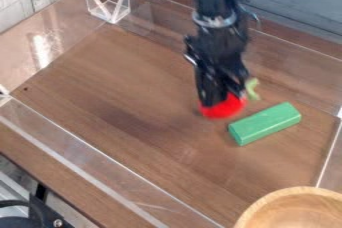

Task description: Move the red object to the right side of the table

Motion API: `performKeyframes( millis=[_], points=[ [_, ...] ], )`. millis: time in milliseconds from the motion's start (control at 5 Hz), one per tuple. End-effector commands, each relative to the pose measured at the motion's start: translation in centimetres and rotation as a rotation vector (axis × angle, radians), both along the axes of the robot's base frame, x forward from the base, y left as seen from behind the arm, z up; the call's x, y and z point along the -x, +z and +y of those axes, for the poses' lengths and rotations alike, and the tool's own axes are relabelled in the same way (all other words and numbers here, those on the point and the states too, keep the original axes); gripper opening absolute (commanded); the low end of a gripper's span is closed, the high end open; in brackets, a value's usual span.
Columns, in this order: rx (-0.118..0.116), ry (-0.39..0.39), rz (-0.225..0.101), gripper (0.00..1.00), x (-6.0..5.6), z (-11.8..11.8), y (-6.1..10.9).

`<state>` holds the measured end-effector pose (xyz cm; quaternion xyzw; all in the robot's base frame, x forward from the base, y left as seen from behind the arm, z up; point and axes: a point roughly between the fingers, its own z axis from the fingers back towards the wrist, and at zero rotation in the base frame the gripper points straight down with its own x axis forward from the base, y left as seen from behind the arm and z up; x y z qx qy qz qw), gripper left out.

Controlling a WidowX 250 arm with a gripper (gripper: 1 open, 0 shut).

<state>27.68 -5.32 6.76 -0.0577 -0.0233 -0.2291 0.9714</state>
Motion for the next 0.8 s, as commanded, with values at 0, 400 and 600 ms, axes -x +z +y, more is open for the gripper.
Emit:
performKeyframes(
  millis=[0, 400, 600],
  points=[
    [-0.015, -0.024, -0.05, 0.0, -0.1, -1.4, 1.4],
    [-0.037, -0.025, -0.026, 0.0, 0.6, -1.0, 1.2],
    [-0.04, -0.029, -0.028, 0.0, 1.1, -0.1, 0.1]
  ],
)
